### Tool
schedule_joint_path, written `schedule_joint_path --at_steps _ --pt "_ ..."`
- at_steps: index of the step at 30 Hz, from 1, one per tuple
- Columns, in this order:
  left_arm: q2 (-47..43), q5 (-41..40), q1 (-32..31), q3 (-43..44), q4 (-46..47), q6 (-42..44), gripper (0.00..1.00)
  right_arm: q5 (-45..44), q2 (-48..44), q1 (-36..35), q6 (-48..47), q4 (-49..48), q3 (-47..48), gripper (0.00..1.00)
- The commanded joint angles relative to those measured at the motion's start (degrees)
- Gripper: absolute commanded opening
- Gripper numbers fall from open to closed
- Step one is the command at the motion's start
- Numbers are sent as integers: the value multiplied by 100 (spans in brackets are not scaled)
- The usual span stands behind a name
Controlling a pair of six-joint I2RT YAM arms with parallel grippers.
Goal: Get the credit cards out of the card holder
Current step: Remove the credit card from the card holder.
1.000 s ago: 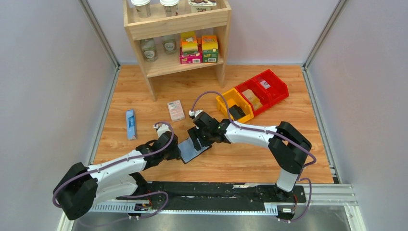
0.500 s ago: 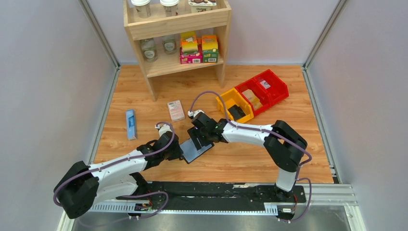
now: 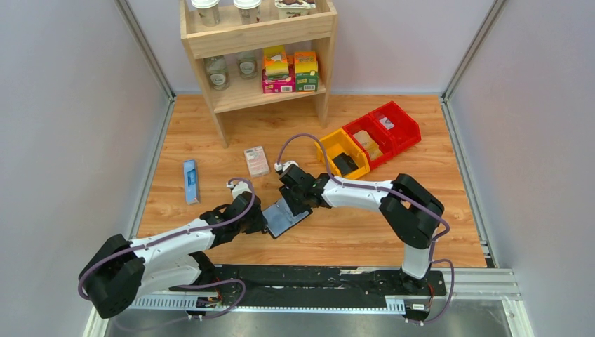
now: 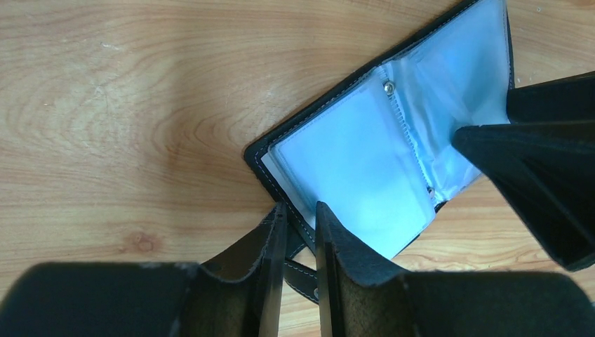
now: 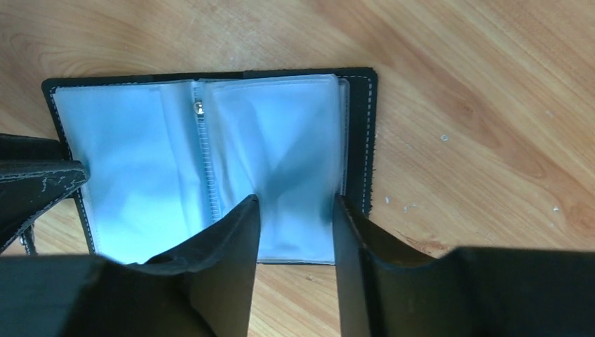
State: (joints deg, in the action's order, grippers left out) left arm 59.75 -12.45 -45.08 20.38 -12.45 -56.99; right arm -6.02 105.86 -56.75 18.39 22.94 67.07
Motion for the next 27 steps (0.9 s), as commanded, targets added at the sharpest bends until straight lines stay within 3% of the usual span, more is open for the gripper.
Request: schedule_joint_path --at_steps 1,8,12,27 --pt "177 164 -71 -25 120 -93 29 408 -162 -38 -37 -185 34 36" --pt "327 199 -97 27 208 -93 29 962 -505 -47 -3 -228 17 27" --pt "406 243 -115 36 287 -102 29 1339 -584 -46 50 -272 52 27" --pt "292 208 -124 -69 366 -172 29 2219 -479 -38 121 -369 61 36"
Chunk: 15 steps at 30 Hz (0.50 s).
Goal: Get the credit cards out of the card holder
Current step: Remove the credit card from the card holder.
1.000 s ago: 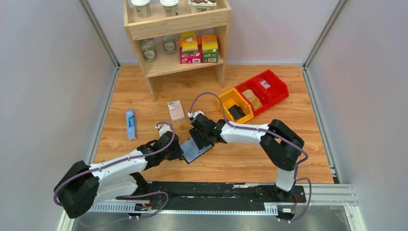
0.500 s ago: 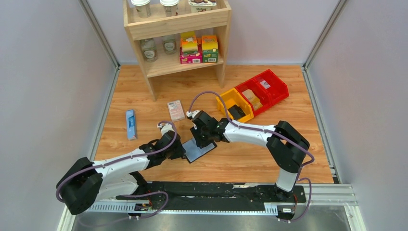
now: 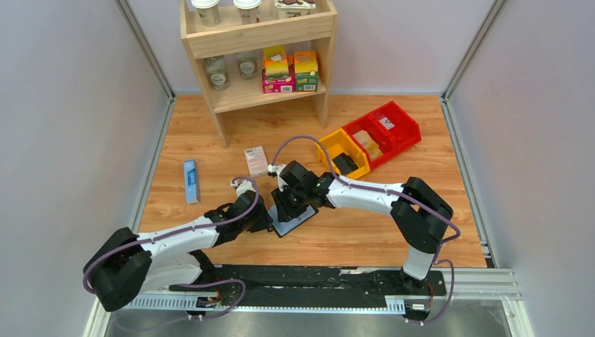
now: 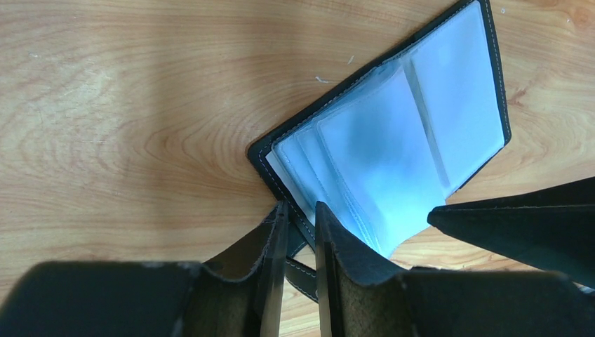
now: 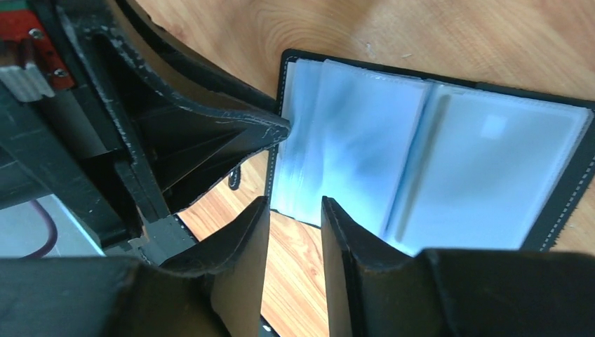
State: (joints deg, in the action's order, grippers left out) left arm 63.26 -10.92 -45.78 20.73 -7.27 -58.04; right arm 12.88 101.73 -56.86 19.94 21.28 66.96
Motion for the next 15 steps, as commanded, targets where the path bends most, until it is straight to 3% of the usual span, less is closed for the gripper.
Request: schedule_joint_path --at_steps 1,5,8,15 --pt "-95 46 -54 -113 -161 -76 29 303 -101 -36 -87 -186 63 38" --pt "-270 -59 -54 -148 -284 -93 29 -1055 -338 -9 -96 7 -33 55" --pt "-376 -77 -54 -192 -310 -120 29 -2086 -400 43 -105 201 -51 61" --pt "-552 -68 -54 -166 -381 -146 30 -2256 65 175 -219 360 98 63"
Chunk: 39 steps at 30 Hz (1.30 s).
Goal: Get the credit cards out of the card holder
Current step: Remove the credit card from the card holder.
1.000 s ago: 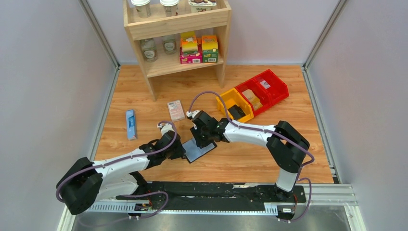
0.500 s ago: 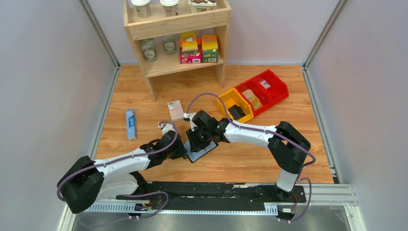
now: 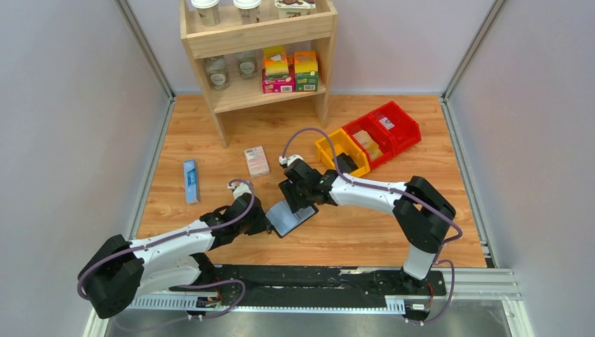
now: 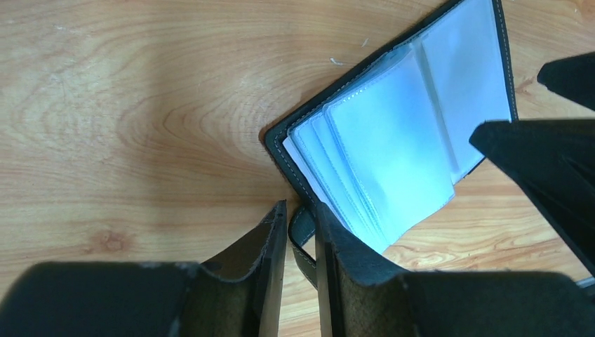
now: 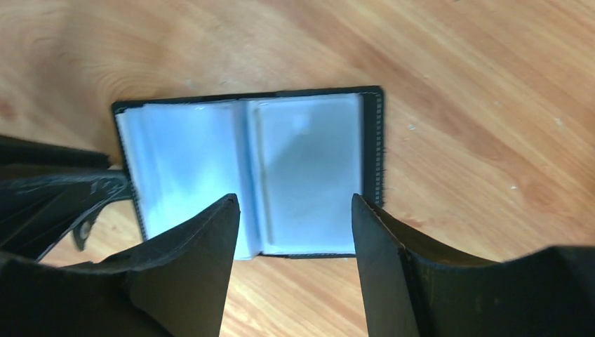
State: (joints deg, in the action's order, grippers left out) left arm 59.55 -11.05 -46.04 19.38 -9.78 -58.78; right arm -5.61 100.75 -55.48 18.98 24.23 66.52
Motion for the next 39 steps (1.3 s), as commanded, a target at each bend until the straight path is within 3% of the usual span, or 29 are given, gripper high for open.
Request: schedule_joint_path --at_steps 1,10,18,27,39 --pt "-268 -55 -28 -22 -190 -80 31 -328 243 38 -123 73 159 63" --pt "-752 -64 -28 347 -437 -28 40 7 393 38 -176 38 151 70" --pt "55 -64 -28 699 -218 148 42 182 428 38 -184 91 195 67" --pt "751 24 -54 558 29 122 33 473 7 38 -176 56 186 53" --pt "742 33 -80 462 55 78 29 1044 -372 29 -44 47 177 56"
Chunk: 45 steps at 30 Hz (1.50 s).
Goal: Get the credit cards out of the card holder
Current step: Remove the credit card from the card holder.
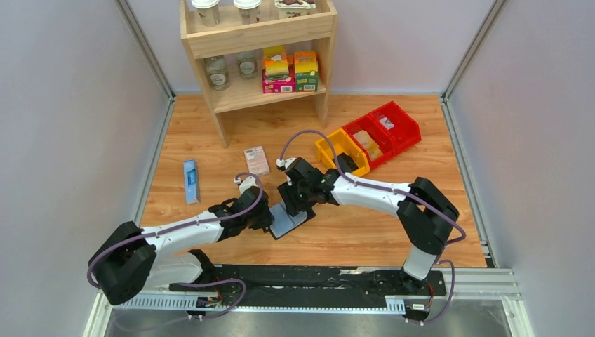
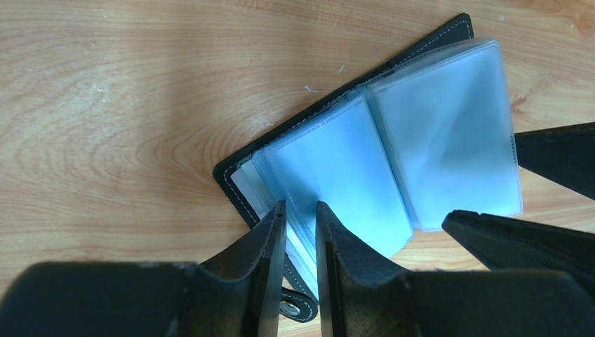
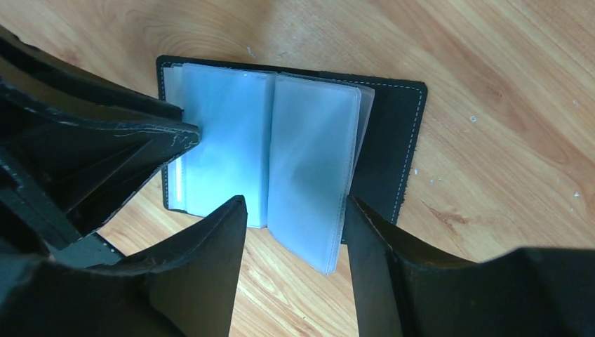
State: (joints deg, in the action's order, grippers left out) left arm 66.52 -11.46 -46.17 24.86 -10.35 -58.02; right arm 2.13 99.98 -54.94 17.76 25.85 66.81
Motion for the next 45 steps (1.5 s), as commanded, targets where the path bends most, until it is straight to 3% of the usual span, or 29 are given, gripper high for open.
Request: schedule_joint_path --at_steps 1,8,16,27,40,45 --pt "45 74 -67 -87 121 1 29 270 -348 -26 87 -124 149 57" --pt "28 100 -67 -122 165 -16 29 551 -567 -43 105 -220 17 59" --pt "-43 109 -67 -140 182 -34 29 859 -621 -52 123 -387 -80 49" --pt "-262 101 -67 -262 218 -104 29 1650 -401 -52 140 -686 -159 45" --pt "-1597 -321 -67 -667 -168 -464 30 2247 443 -87 395 -985 -159 49" --pt "-2195 -479 -67 -763 -345 -614 30 2056 426 -96 430 -959 -185 49"
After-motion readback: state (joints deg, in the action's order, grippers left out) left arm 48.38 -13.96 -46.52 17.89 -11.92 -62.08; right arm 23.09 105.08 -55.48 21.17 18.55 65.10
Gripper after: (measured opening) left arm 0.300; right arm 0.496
